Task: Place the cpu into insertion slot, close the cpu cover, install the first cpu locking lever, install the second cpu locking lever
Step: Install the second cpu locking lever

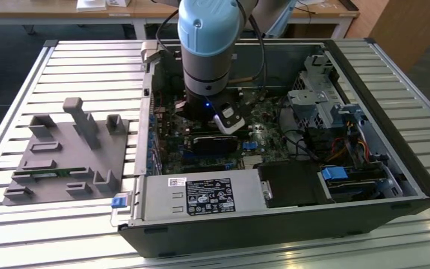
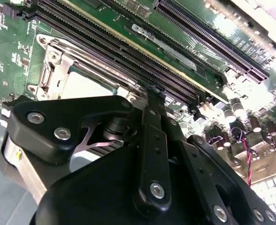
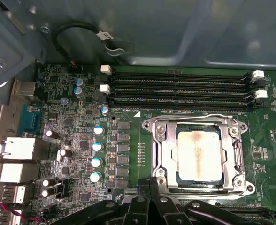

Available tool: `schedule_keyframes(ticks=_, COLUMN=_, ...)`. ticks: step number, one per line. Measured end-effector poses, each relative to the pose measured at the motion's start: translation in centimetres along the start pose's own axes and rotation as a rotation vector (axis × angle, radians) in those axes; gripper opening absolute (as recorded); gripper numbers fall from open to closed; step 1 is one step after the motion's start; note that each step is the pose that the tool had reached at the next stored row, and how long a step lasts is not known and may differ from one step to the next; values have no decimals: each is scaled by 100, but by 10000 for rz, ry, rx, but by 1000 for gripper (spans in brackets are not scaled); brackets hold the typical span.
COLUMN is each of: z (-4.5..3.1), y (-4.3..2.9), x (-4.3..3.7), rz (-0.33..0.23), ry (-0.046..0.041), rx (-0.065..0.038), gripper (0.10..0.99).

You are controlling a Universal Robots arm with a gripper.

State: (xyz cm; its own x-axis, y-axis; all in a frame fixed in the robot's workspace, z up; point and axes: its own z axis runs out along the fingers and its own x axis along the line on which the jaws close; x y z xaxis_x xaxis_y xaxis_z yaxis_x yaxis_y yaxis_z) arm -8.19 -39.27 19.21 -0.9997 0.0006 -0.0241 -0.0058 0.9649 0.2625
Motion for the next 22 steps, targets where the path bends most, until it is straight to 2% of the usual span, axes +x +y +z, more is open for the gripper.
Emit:
schedule_keyframes(ticks=12, z=-3, y=1, x=0, rz=-1, ry=-2, rx=17, gripper=106)
schedule_keyframes(ticks=22, z=-159, y=43, x=-3, rz=0, ry=0, rx=10, gripper=106)
